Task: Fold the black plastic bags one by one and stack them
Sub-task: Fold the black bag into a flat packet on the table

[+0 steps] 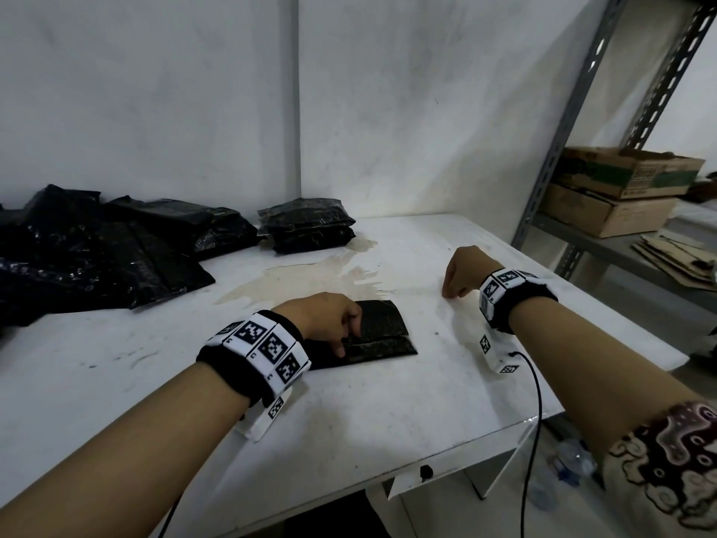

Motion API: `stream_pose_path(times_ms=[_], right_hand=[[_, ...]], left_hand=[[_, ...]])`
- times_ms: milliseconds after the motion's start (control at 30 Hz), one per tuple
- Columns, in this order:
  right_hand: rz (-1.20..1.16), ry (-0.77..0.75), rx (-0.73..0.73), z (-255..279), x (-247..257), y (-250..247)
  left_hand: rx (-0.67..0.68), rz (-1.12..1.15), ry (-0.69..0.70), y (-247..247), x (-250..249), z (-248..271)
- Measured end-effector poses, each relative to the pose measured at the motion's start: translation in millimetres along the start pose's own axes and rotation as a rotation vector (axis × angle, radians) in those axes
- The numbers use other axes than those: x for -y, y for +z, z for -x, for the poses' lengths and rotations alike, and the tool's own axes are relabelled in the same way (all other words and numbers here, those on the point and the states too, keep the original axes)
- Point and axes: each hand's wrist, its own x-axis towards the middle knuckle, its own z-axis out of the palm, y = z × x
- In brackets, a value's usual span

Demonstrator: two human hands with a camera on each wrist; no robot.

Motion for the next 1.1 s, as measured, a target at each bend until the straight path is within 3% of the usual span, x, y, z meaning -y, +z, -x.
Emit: stream_pose_path(times_ms=[233,367,500,667,1100], right_hand=[[0.054,0.034,-0.005,-8.4,-1.5,6.2],[0.002,0.096,0.013,-43.4,-26.0,17.4],[0.019,0.118,-0.002,-33.7,-13.0,18.1],[0.101,0.062,-0.030,-7.7,6.1,15.0],[0.175,-0.045,0.004,-2.0,7.4,9.7]], left_hand=[[0.003,0.002,-0.002,0.1,0.3,-0.9],[0.000,-0.004,-0.001,-0.1,0.0,-1.5],[0.003,0.001,0.006,0.3,0.2,-1.6],[0.005,0.009,0.002,0.0,0.4,-2.2],[0.017,0.040,0.012,-0.2,3.2,-2.6]])
